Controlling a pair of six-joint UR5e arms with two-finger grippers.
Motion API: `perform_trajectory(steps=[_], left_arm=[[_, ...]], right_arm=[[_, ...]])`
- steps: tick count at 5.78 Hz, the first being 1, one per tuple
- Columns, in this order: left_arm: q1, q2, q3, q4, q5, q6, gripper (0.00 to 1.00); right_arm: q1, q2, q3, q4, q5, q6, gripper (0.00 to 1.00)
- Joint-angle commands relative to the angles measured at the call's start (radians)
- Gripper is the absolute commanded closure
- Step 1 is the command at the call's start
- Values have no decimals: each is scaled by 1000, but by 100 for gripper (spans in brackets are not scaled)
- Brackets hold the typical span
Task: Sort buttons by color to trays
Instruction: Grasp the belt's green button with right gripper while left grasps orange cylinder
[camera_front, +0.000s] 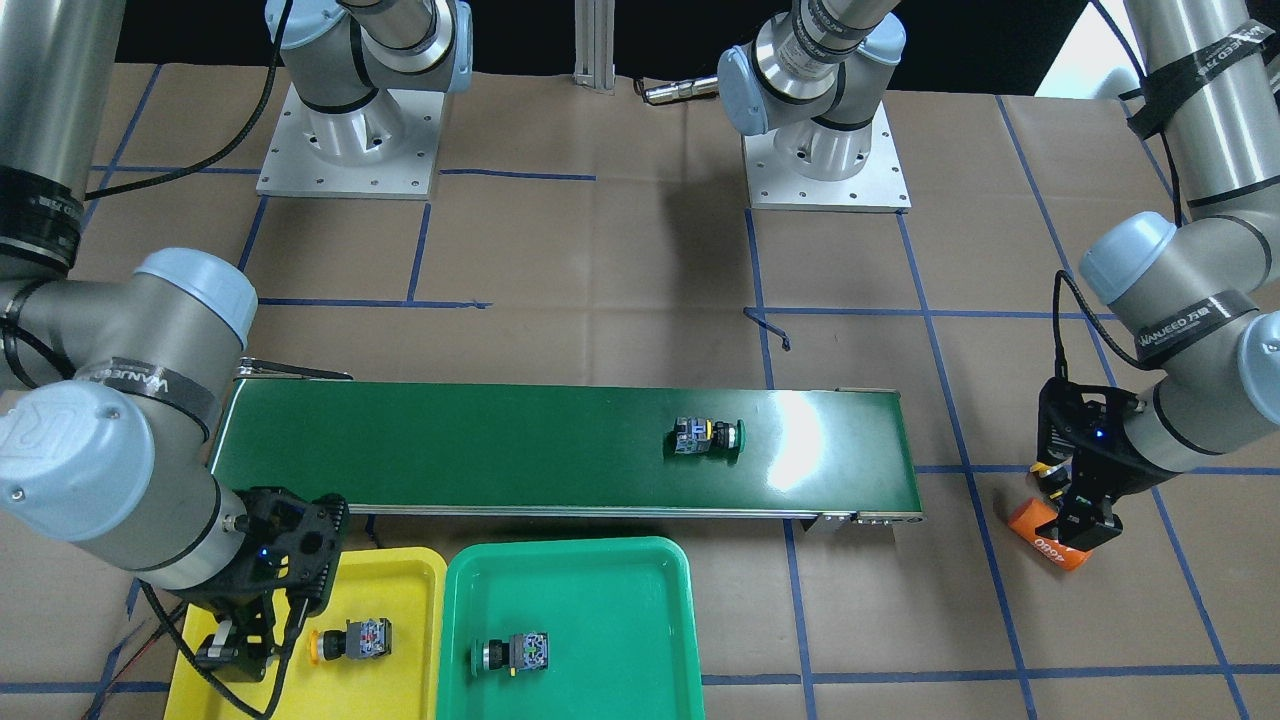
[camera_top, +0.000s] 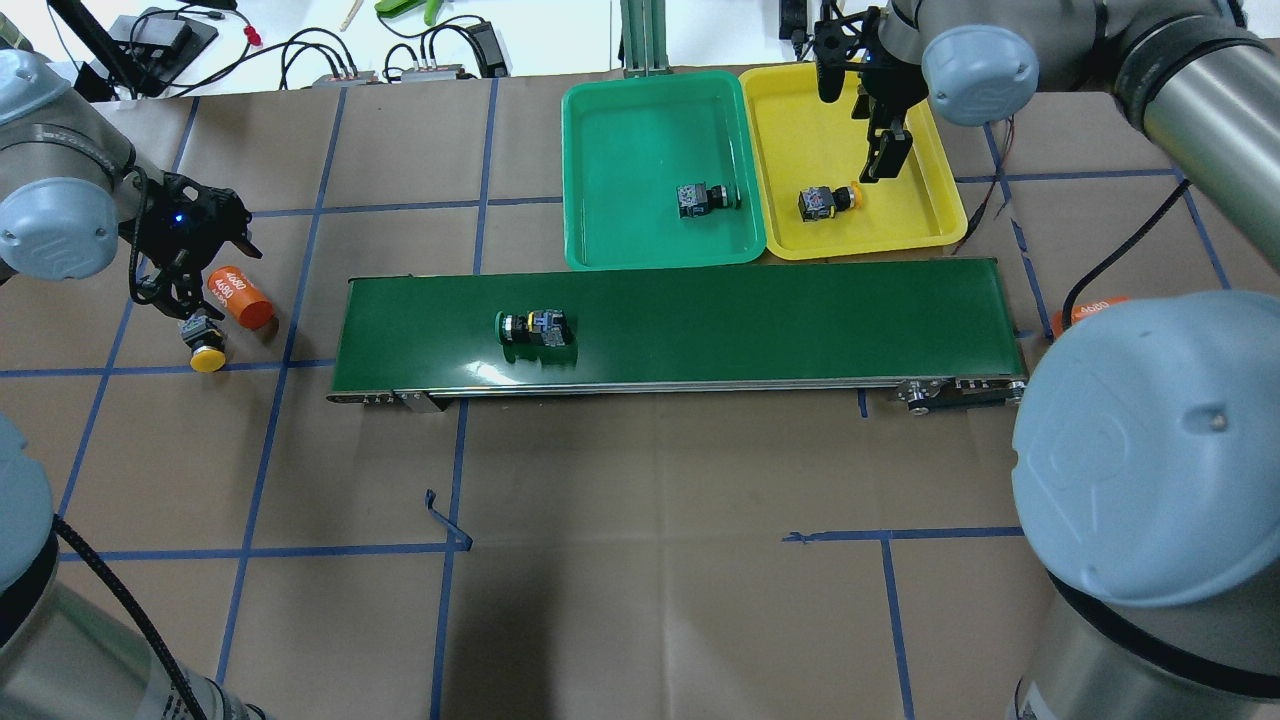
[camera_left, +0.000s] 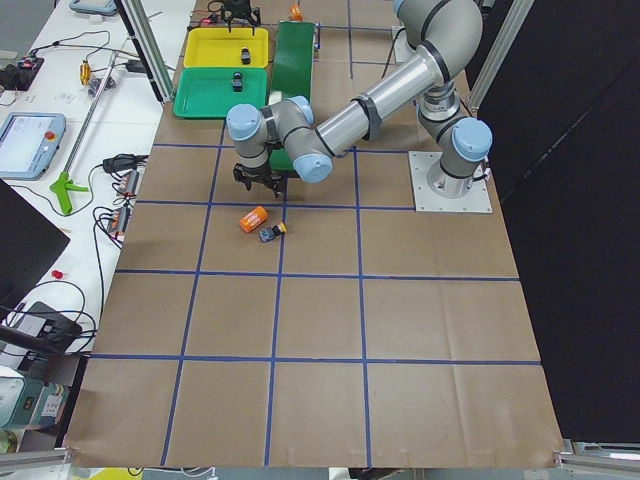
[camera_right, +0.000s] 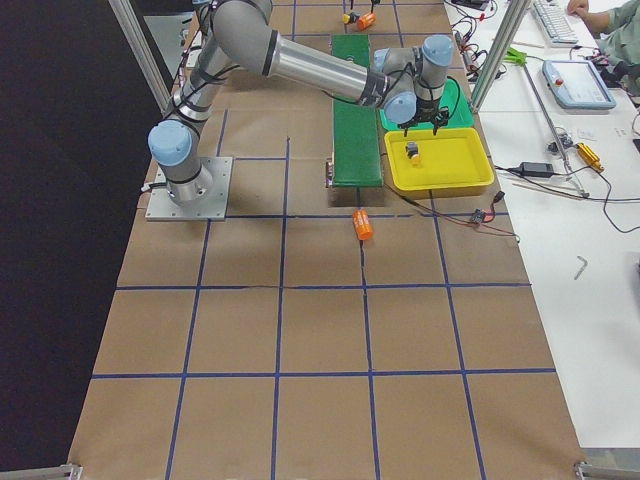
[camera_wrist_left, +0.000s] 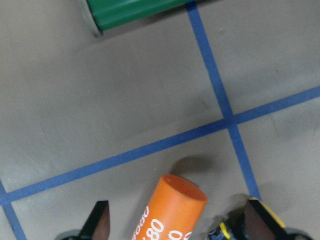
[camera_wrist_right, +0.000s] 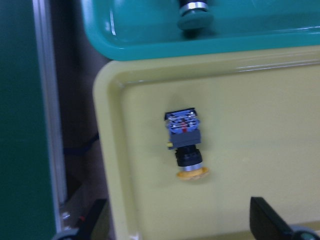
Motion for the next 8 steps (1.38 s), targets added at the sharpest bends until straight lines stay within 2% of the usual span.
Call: perform_trajectory(steps=[1,2,3,4,5,6,7,8], left_arm=[[1,-94,51,68,2,48,6],[1,-120,57,82,5,51,6],[5,-121,49,92,20,51,6],[16,-122,39,100,50,56,6],[24,-124,30,100,51,57,11],[25,-124,25,100,51,56,11],[33,-127,23,100,48,57,17],[39,-131,25,105,43,59,27]], right_arm=[[25,-191,104,153,1,46,0],[51,-271,243,123,0,108,0],[60,-308,317,28,7,133,0],[100,-307,318,21,0,146,0],[155,-298,316,18,-2,190,0],[207,-270,316,-11,6,254,0],[274,-227,315,-75,7,279,0],[319,-219,316,-88,7,334,0]])
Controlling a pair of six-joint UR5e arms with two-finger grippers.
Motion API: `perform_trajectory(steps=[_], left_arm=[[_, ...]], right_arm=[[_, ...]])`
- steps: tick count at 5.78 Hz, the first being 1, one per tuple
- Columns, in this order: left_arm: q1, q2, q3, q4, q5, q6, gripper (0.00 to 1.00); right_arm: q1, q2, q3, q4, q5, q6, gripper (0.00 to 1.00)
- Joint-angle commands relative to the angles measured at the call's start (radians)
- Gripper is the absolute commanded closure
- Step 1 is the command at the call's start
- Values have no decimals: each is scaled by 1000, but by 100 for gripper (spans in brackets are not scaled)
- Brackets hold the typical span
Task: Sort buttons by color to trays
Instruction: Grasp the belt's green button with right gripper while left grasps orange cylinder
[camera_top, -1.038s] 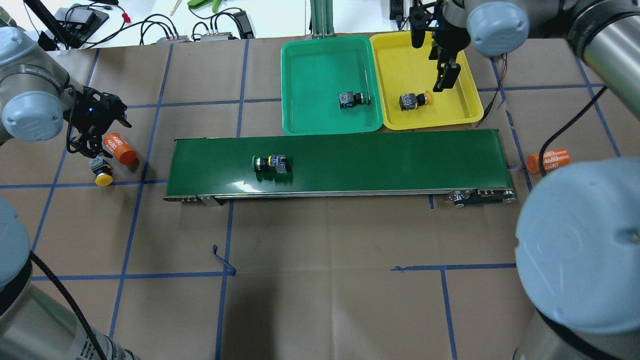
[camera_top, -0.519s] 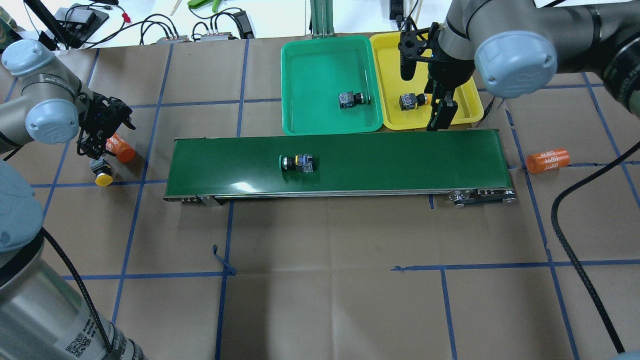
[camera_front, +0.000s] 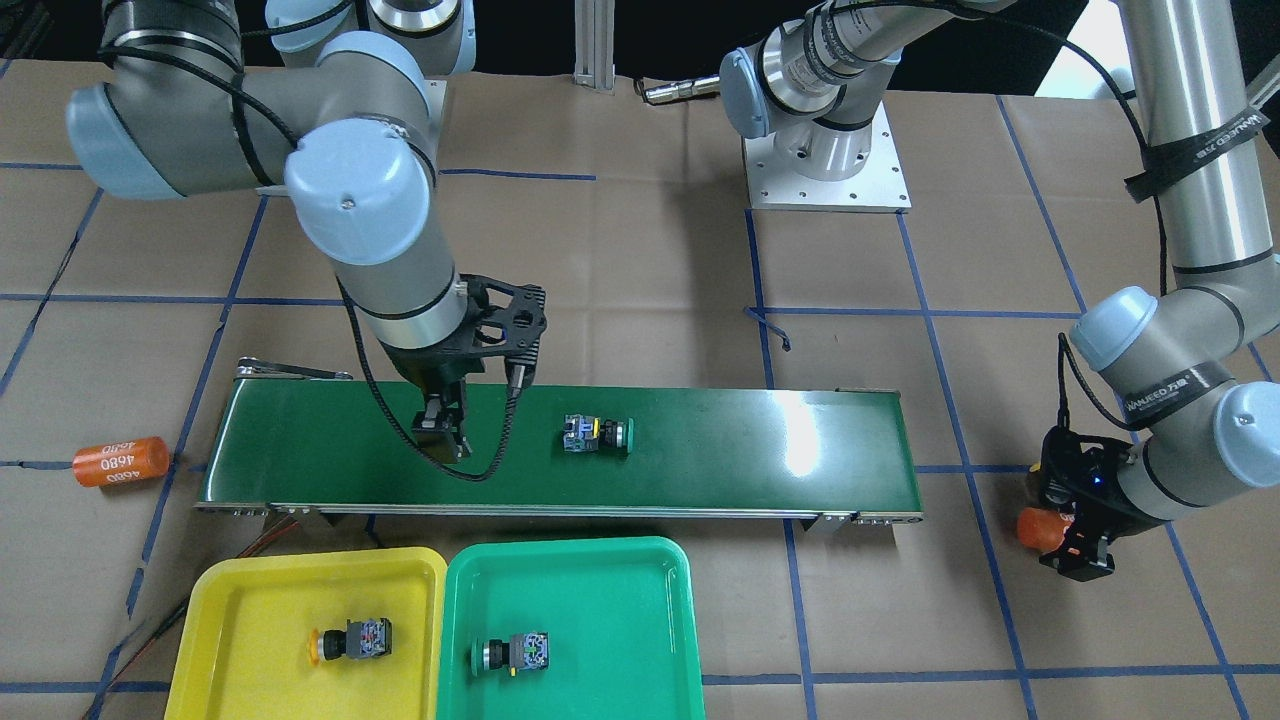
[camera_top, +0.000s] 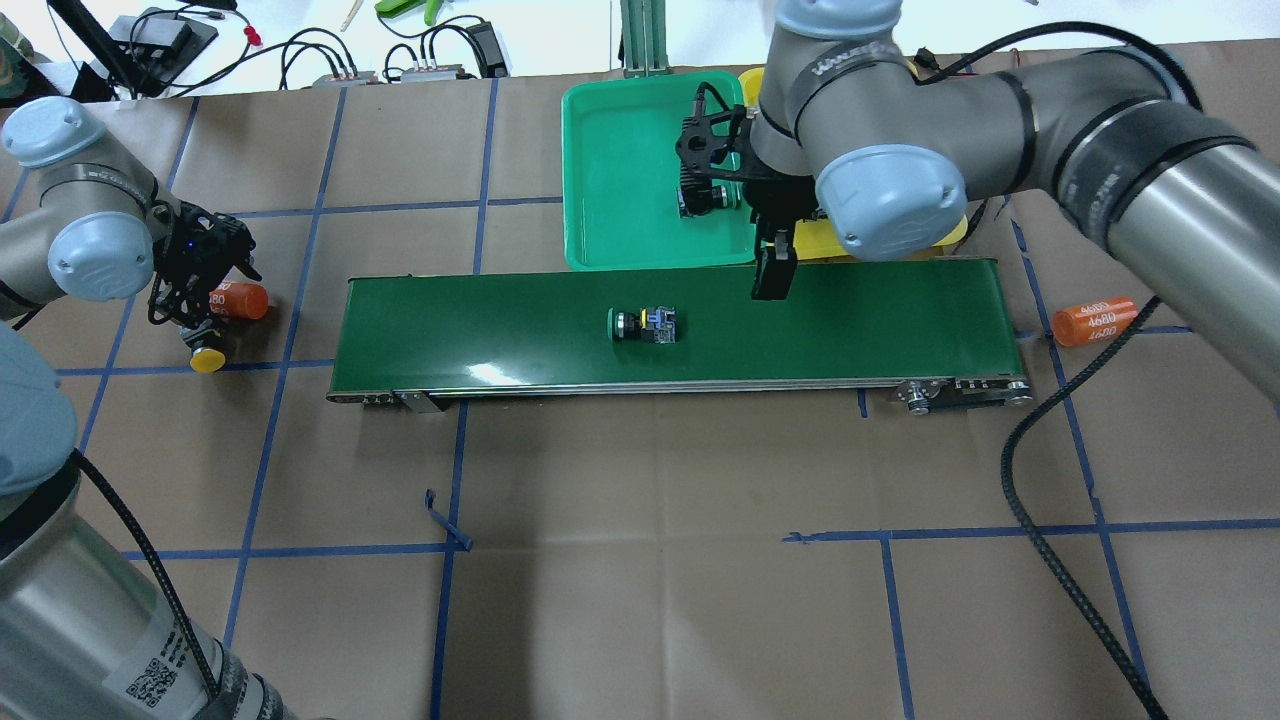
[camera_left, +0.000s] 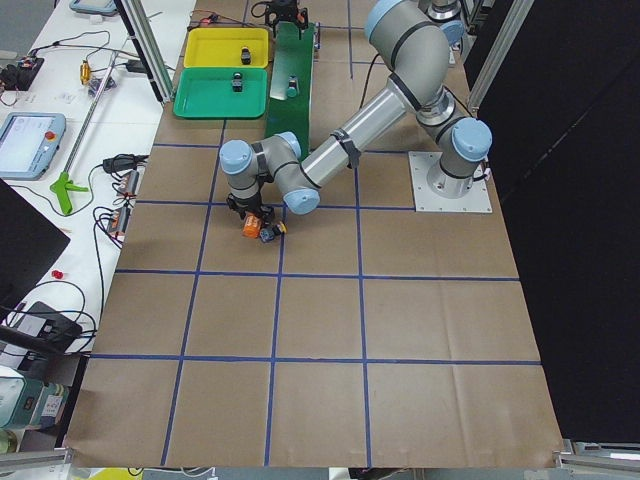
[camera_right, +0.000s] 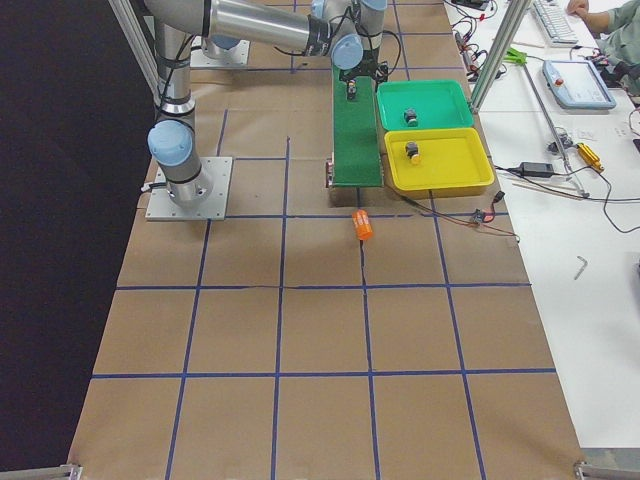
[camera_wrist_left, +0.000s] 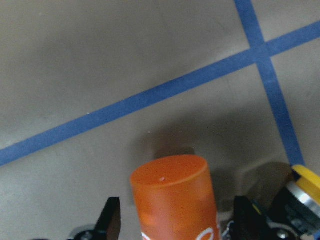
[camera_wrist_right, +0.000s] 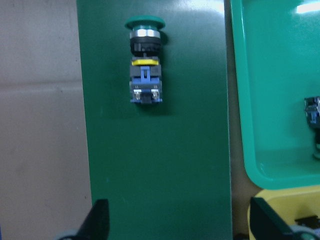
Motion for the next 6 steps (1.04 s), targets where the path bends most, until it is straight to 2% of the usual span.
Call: perform_trajectory(steps=[1,2,3,4,5,6], left_arm=[[6,-2,3,5,-2,-14,83],[6,1,3,3,-5,-37,95],[-22,31,3,-18,2,-116,95],[-58,101,2,-125,-4,-197,95],[-132,184,-4,-223,-1,-351,94],[-220,246,-55,-244,4,-505,94]], right_arm=[[64,30,13,-66,2,50,0],[64,71,43,-130,1,47,0],[55,82,112,-222,-7,22,0],[38,80,152,-261,-10,-42,0],[26,82,156,-265,-16,-52,0],[-30,74,169,-242,-18,-55,5]])
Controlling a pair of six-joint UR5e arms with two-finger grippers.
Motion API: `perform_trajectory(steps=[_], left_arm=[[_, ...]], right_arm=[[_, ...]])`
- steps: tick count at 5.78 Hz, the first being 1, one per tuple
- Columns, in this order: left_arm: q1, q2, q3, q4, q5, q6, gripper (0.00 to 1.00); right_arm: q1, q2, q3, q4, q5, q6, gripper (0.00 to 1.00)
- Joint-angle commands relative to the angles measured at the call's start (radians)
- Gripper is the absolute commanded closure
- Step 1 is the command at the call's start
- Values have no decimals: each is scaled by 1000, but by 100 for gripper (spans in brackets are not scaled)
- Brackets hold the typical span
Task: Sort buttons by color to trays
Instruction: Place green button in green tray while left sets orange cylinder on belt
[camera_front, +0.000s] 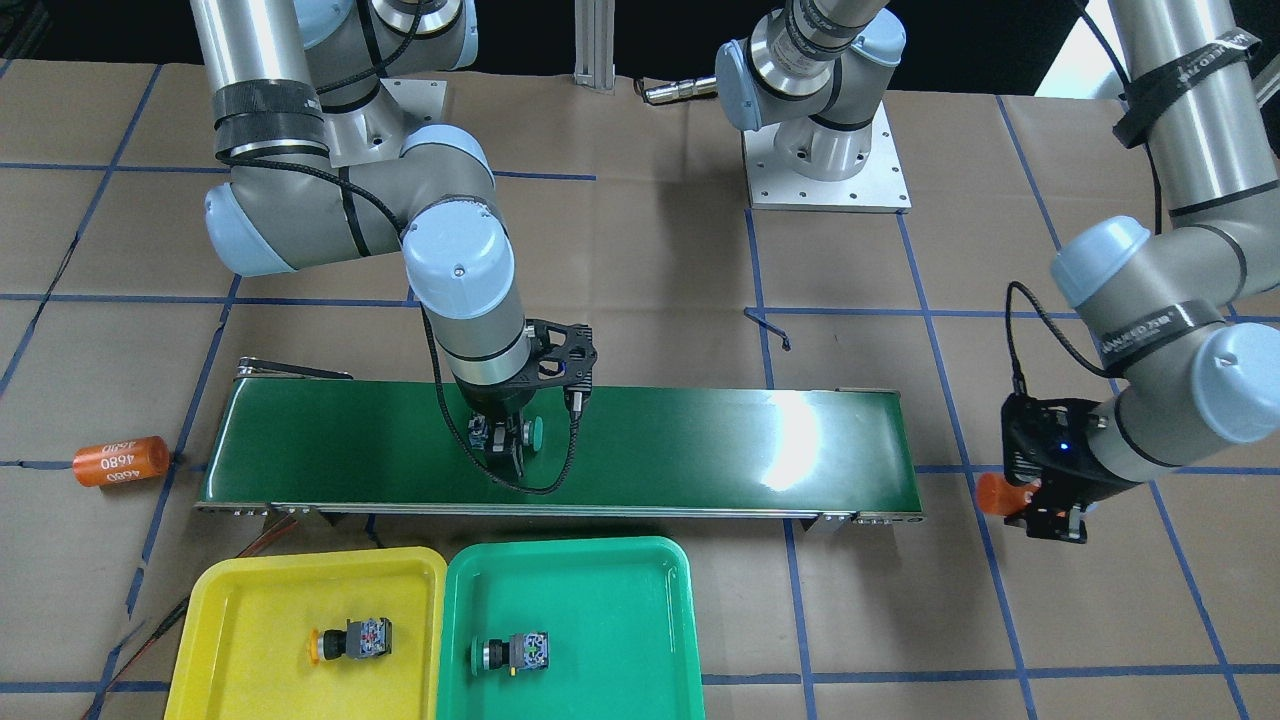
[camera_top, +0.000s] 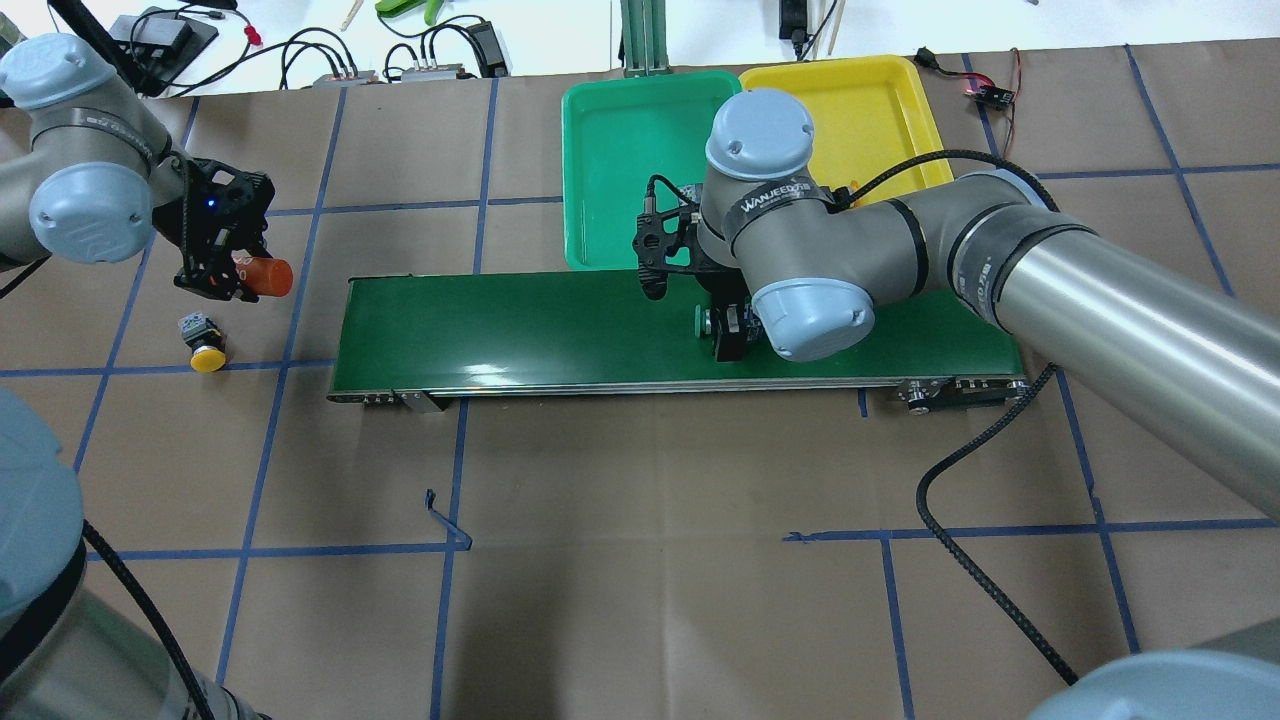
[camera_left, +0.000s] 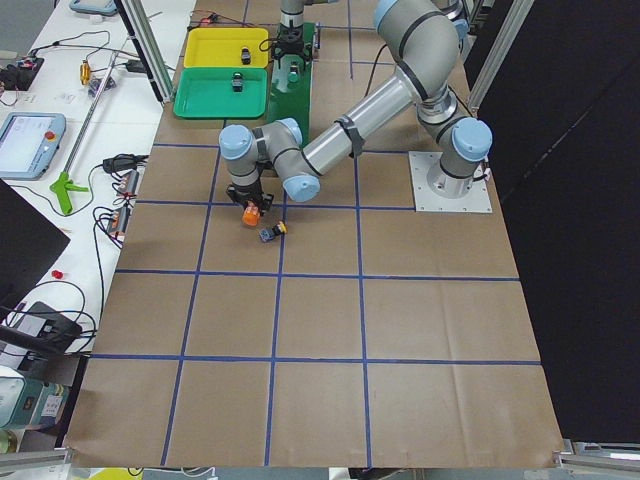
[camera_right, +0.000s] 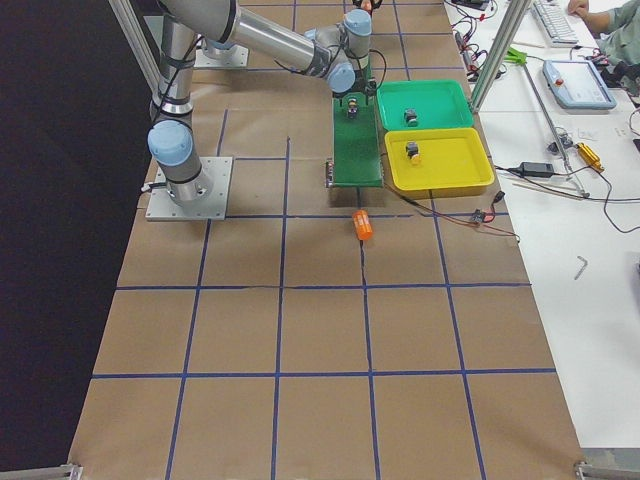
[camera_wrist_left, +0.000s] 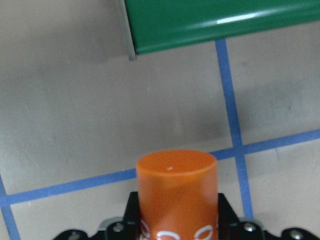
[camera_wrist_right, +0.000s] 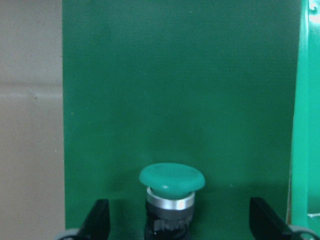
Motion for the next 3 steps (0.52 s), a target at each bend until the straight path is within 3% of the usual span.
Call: perform_trajectory(steps=[1,2,3], left_arm=[[-149,115,-105,-36,5,-296,94],[-206,147,-156,-24,3,-360,94],[-246,125,-174,-15,2,-434,93]], right_arm=[[-97,-13,39,13,-6,-11,54],[-115,-35,48,14,-47,-14,92],[-118,-49,51,14,-79,-25,97]])
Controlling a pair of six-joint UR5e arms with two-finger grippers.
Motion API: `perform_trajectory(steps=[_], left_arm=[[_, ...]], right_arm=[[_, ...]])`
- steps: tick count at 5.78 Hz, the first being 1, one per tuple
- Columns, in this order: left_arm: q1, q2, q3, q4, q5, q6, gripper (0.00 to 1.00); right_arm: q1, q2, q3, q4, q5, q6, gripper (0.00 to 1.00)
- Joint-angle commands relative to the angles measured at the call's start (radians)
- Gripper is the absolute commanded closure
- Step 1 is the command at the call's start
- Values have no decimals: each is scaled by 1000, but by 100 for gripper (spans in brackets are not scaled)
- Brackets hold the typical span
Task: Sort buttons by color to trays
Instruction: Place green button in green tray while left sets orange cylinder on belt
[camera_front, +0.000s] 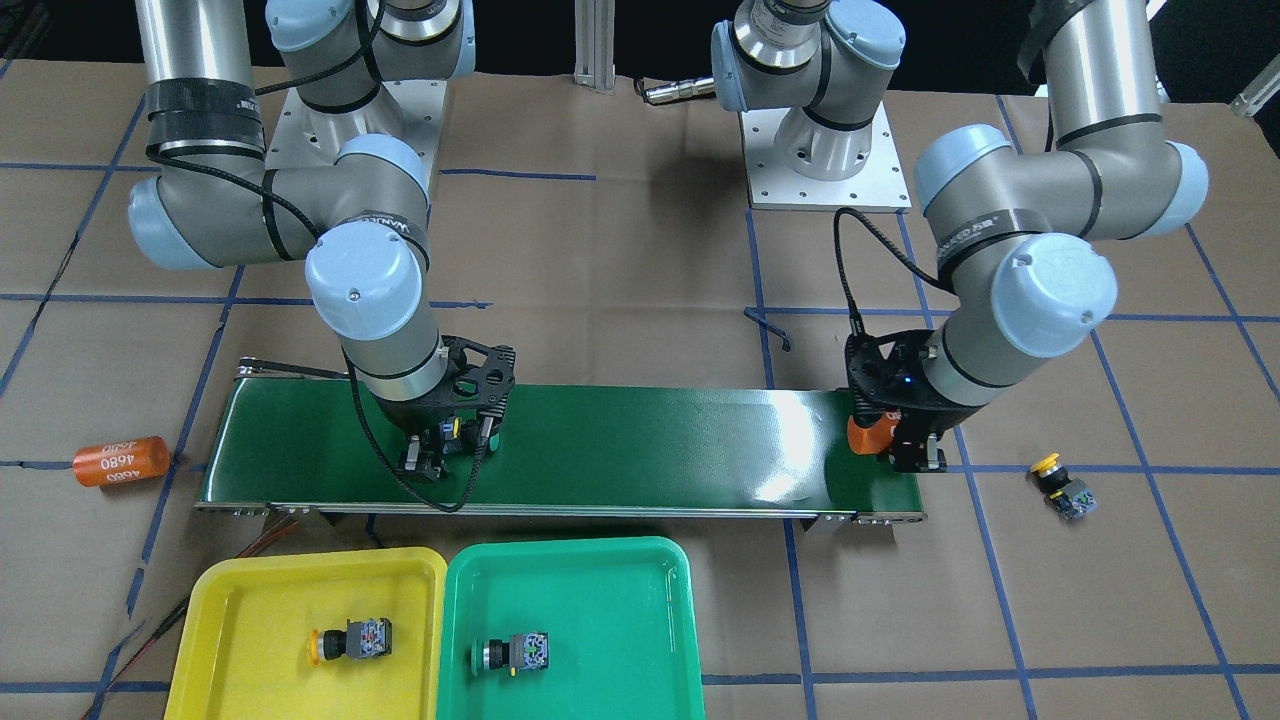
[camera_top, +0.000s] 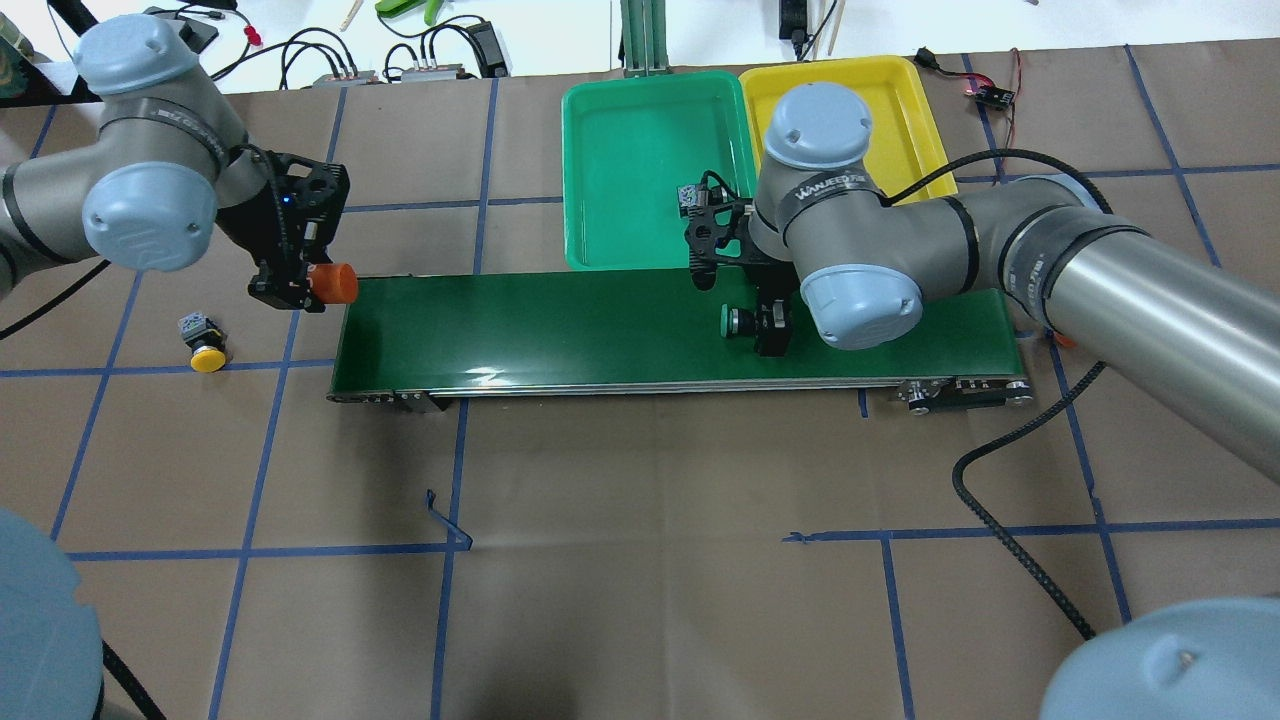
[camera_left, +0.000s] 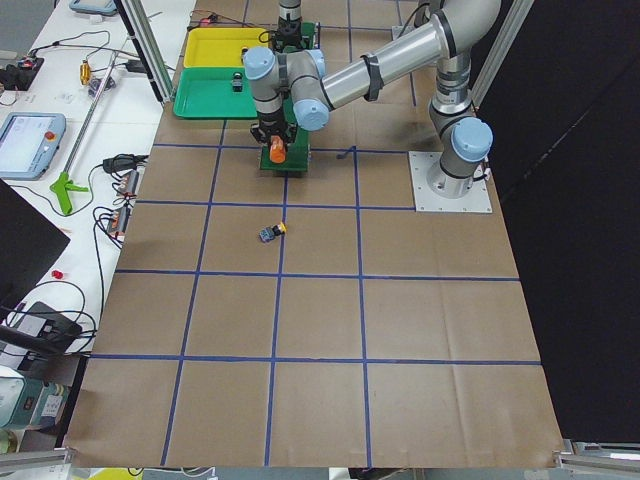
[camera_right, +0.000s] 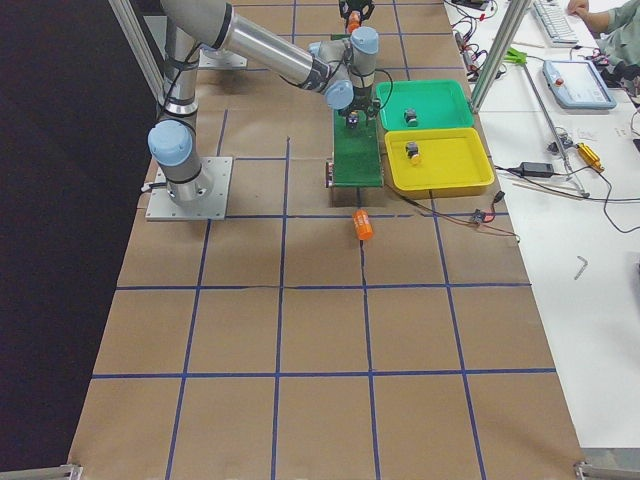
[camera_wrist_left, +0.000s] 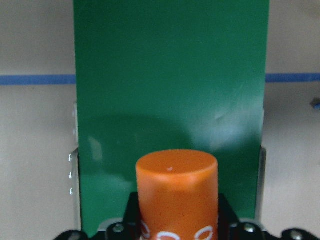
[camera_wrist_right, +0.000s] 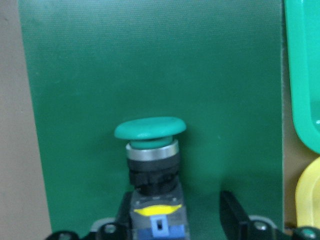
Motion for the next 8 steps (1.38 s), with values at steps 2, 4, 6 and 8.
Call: perform_trajectory(steps=[2,4,6,8], left_arm=[[-94,-3,-54,60,0,-77,75],[-30,-5,-27,63,-1,-59,1],[103,-6,-9,57,0,166,1],[222,-66,25,66,2,407,1]], right_arm=[[-18,-67,-4,40,-36,-12,100],[-63,-72,-159,106,-25,-31,100],[-55,175,-513,226,-16,-36,100],[-17,397,-789,220,30,-35,100]])
